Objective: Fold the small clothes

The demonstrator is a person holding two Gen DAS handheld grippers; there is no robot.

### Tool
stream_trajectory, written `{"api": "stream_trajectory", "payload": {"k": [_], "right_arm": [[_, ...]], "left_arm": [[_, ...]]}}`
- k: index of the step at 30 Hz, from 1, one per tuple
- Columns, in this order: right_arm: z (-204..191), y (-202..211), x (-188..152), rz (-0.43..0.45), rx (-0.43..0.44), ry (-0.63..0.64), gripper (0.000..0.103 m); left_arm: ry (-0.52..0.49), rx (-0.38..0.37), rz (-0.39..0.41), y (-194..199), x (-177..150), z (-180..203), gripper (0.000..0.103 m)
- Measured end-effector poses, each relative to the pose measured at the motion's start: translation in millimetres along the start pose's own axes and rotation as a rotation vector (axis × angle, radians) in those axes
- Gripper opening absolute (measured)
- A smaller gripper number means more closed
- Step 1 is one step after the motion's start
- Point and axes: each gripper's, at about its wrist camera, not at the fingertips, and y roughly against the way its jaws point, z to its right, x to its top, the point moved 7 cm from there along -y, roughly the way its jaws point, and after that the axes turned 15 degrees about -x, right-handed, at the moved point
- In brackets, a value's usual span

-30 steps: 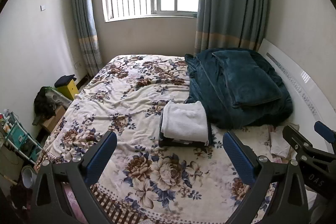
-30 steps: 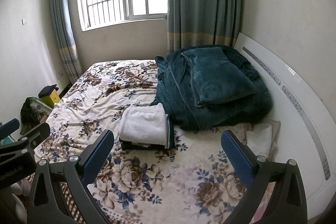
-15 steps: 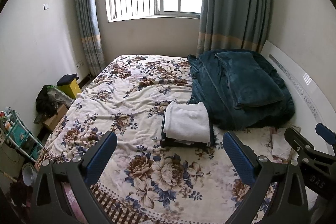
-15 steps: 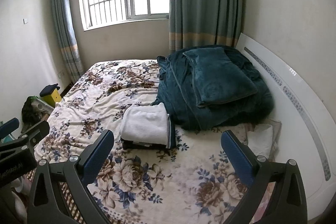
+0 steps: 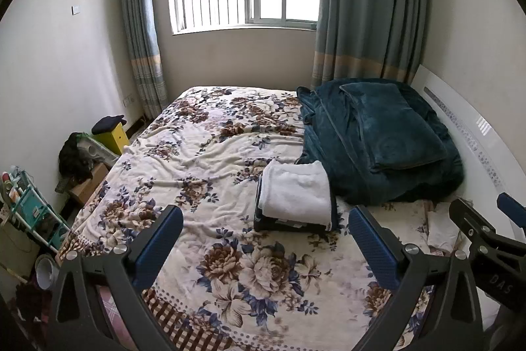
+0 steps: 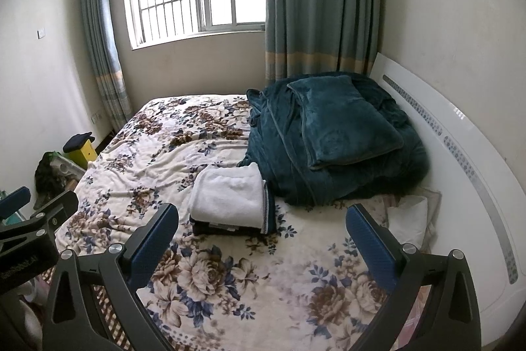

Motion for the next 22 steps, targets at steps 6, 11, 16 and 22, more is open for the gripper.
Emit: {"api": "stream_trajectory", "payload": {"k": [6,11,16,22], "right_arm": [[-0.9,2.3,1.0,0.002,-0.002,-0.001,0.103],[-1.4,2.8,0.7,0.002,-0.002,0.003,0.103],[-1.5,3.5,-0.5,0.003,-0.005,-0.002,0.103],[-2.0,3.1,-2.0,0.003,-0.006,-0.003,0.103]], "left_arm": [[0.001,0.005,0.004,0.0,-0.4,0.2,0.103],[0.001,0.009,0.003,-0.3,0.7,0.7,0.103],[0.006,0.011,0.004,1.7,0.2,0.5,0.103],[0.012,0.024,0.020,6.7,-2.9,-1.8,0.103]]}}
